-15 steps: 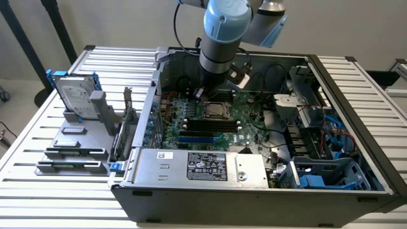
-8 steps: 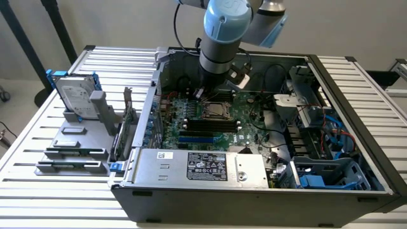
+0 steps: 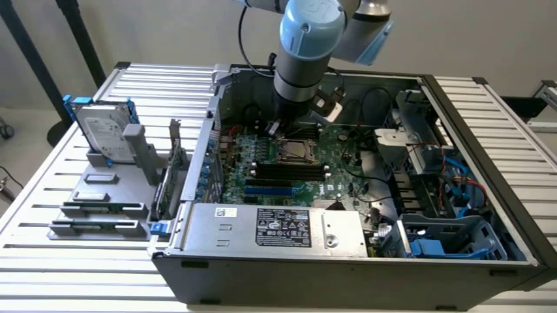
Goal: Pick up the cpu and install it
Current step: 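Install the first cpu locking lever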
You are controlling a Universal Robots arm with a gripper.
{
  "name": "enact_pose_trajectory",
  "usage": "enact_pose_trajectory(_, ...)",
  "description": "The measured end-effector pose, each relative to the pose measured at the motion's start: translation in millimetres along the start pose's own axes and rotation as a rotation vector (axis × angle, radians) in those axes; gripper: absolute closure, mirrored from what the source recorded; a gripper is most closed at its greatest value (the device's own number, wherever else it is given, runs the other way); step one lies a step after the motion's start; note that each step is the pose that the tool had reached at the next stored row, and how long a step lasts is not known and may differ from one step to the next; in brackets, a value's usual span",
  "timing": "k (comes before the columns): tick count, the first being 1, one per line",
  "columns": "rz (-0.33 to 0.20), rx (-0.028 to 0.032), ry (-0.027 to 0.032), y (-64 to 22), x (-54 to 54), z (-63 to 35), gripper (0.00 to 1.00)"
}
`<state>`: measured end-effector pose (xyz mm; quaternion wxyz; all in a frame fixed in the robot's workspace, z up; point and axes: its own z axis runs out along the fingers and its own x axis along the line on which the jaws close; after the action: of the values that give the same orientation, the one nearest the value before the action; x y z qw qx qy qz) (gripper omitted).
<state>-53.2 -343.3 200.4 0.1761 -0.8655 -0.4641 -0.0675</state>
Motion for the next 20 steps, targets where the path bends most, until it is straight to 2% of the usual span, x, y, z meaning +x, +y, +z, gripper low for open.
enact_pose_trajectory(20, 0.0, -0.0003, -0.001, 14.0, 6.2, 6.1, 0.89)
